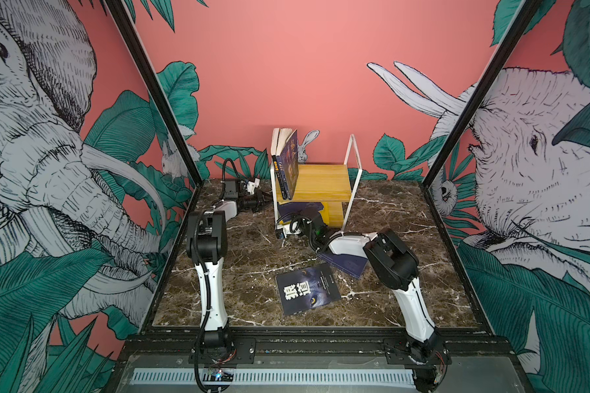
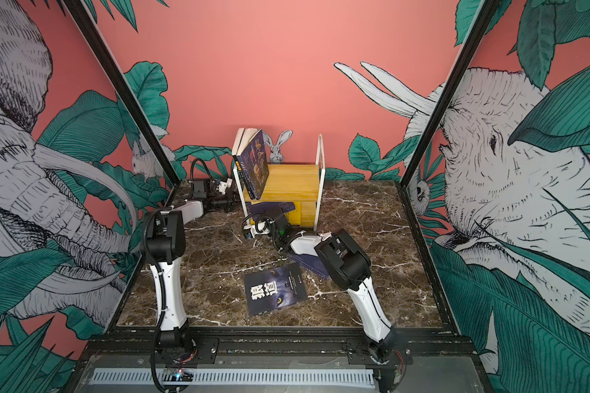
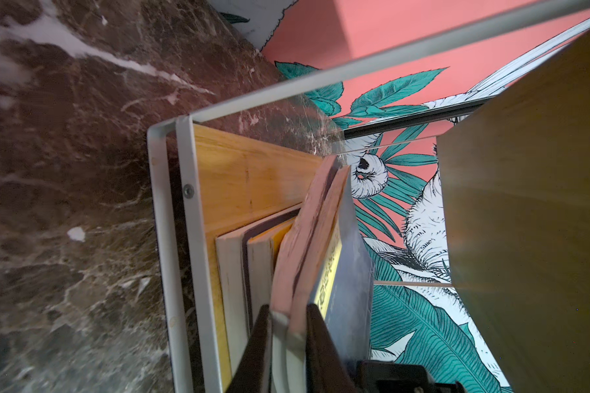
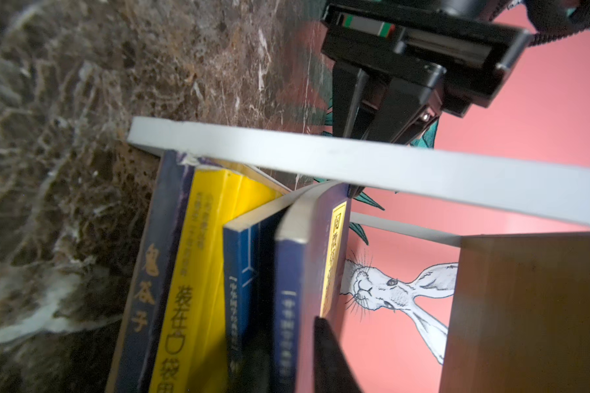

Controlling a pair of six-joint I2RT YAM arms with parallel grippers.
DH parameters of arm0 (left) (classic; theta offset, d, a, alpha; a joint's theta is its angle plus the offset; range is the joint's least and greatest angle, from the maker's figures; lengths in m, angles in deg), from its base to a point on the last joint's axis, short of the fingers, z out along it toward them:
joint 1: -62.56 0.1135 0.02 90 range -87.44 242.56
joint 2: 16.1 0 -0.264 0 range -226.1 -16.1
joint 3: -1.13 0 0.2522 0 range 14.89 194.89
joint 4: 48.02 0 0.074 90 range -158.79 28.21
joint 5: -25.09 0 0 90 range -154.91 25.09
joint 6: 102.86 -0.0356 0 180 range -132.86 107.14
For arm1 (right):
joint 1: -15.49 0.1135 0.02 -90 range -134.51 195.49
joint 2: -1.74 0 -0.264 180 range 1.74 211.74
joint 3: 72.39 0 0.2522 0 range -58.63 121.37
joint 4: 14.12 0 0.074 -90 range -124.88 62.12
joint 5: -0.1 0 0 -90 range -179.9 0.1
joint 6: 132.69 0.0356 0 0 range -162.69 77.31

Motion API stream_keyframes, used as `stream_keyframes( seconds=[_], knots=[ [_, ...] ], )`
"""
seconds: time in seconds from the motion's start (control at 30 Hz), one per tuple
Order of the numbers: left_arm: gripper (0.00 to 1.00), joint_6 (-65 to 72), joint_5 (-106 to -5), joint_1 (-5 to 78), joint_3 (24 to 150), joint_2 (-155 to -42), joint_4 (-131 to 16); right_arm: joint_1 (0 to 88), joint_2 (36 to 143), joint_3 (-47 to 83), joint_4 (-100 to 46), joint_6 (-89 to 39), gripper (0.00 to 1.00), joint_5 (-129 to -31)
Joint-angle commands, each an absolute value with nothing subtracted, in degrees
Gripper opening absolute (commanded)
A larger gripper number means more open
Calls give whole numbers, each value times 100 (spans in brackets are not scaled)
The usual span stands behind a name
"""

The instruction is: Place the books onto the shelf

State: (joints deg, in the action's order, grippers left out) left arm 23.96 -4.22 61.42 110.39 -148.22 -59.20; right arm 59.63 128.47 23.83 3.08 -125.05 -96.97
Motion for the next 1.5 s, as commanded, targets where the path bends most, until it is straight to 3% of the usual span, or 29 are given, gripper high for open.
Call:
stream_keyframes(
  seconds=[0.0,0.1,0.3,0.5,1.03,1.27,1.47],
  knots=[
    [10,2145,-347,6110,11265,-14787,-6135,6020,12641,2232,734,-12633,54,-9861],
    [10,1797,-387,6107,11464,-14785,-6545,6099,12337,1807,1015,-12708,68,-10059],
    [8,1370,-420,6107,11752,-14842,-7092,6197,11460,710,962,-12657,77,-10309],
    [0,993,-240,6090,12095,-14940,-7622,6389,10388,-115,100,-11864,79,-10700],
    [0,-726,-82,5967,13160,-15197,-9478,6631,8000,-1163,-2577,-8567,78,-11931],
    [0,-1306,-200,5957,13879,-15577,-10253,6278,7390,-1196,-3121,-6688,78,-11481],
    [0,-1084,-145,5950,14022,-15746,-10063,6094,7179,-1186,-3111,-5674,79,-11098]
  ],
)
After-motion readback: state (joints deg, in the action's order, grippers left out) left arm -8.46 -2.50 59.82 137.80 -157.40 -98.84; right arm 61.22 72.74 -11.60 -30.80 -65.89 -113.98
